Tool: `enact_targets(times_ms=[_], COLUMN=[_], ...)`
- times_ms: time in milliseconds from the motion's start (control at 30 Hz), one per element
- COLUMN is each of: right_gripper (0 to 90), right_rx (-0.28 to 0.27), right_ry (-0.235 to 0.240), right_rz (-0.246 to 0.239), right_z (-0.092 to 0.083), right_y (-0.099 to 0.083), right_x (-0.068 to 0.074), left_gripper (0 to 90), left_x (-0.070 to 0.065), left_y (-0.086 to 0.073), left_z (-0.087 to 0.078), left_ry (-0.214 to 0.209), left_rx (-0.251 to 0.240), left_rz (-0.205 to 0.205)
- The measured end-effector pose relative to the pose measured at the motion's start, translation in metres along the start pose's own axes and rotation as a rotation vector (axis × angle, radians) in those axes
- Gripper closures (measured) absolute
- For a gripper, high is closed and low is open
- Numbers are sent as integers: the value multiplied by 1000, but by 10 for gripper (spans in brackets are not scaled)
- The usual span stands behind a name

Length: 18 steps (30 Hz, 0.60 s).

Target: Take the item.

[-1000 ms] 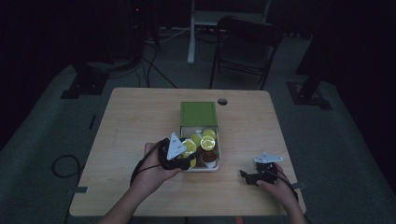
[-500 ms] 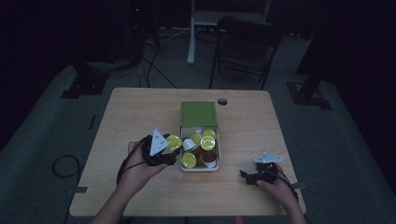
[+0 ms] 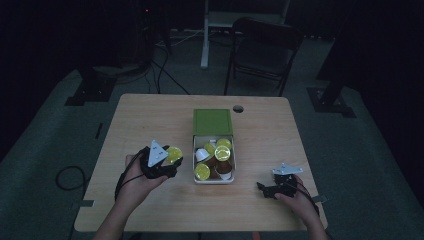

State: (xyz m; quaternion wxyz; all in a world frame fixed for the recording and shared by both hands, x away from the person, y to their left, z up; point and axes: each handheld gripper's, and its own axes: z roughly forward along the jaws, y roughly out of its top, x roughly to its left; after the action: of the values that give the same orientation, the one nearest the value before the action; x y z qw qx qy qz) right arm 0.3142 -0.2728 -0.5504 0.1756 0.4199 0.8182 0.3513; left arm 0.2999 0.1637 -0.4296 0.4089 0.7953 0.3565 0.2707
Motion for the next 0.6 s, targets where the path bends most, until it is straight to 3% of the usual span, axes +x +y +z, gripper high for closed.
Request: enact_targets(times_ms=[333,600], right_gripper=[109,109], right_rx=[0,0], right_ry=[0,0], right_rz=[-1,-2], right_z=[0,0], right_y=[0,0], right_x=[0,0], left_gripper=[384,384], left_x=[12,24], left_y=[-16,-40], left_z=[-3,-4], left_ry=[22,37], left_rx=[20,58], left_rz=[-26,-60])
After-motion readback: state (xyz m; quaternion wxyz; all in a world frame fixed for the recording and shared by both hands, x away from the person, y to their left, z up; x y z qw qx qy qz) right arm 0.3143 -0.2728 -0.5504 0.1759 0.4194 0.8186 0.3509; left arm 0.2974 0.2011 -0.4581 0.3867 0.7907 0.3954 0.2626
